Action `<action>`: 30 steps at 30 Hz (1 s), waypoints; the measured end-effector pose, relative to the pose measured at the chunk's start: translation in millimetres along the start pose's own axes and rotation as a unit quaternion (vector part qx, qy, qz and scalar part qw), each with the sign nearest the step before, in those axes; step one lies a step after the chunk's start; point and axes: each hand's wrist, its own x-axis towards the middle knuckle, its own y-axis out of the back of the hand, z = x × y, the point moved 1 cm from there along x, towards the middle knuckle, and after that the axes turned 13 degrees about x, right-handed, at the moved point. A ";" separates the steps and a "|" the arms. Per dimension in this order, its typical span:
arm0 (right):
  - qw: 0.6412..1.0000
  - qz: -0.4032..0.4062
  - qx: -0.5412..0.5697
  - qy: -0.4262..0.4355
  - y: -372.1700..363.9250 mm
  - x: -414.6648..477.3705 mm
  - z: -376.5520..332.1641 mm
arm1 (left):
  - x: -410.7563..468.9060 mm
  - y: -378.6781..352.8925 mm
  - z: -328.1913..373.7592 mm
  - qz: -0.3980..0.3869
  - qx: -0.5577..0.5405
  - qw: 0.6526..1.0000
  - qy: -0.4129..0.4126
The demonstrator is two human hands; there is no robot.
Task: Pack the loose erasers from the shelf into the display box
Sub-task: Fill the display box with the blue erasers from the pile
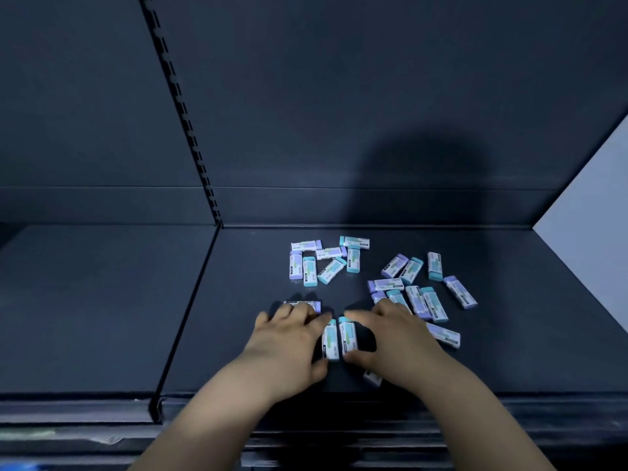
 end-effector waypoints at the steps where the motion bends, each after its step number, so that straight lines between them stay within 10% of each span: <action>1: 1.000 -0.003 0.000 -0.002 0.7 0.3 0.1 | 1.0 -0.2 -1.3 -0.001 0.000 1.000 -0.002; 30: 0.993 0.053 0.084 0.061 11.2 -9.5 8.3 | -4.5 8.8 12.7 0.078 -0.055 0.993 0.068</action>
